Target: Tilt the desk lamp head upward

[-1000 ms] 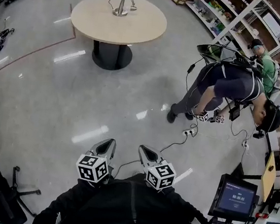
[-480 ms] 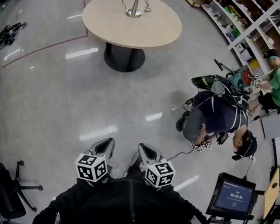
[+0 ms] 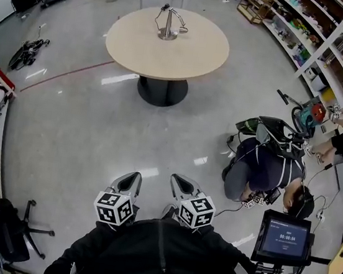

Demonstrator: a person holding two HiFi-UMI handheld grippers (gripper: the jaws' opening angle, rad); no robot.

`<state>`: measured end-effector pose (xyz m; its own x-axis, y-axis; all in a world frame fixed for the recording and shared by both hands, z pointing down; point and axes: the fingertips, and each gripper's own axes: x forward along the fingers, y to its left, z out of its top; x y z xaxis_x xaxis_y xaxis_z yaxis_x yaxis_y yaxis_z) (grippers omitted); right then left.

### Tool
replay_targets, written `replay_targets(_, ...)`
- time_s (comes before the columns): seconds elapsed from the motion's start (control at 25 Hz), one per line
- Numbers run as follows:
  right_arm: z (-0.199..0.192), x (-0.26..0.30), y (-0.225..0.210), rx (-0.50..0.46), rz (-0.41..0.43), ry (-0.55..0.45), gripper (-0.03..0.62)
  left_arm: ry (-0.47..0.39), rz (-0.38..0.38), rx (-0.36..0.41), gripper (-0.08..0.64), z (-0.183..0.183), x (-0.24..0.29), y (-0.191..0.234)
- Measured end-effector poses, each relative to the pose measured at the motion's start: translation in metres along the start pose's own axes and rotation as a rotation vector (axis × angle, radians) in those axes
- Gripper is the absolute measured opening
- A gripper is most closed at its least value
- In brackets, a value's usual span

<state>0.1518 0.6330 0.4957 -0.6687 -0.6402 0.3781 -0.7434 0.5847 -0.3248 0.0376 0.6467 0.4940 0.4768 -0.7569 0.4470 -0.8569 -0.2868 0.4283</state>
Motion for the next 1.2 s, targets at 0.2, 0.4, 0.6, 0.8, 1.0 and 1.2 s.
replay_targets(0.2,0.01,0.001,-0.037,-0.002,0.031,-0.017,0.006,0.014,0.009,0.008,0.006,0.002,0.036,-0.019)
replay_targets(0.4,0.016,0.021,-0.062,0.014,0.033,0.004,0.006,0.017,0.041,-0.006,0.006,0.013,0.059,-0.009)
replay_targets(0.6,0.021,0.028,-0.062,0.006,0.035,0.011,0.006,0.017,0.039,-0.019,0.006,0.018,0.062,-0.004)
replay_targets(0.8,0.039,0.046,-0.07,0.003,-0.039,-0.007,0.006,0.01,-0.025,0.0,0.006,0.043,0.079,0.012)
replay_targets(1.0,0.059,0.081,-0.067,-0.001,-0.118,-0.025,0.006,-0.021,-0.11,0.065,0.006,0.08,0.094,0.043)
replay_targets(1.2,0.068,0.118,-0.046,-0.022,-0.147,0.016,0.006,-0.022,-0.144,0.034,0.006,0.101,0.096,0.087)
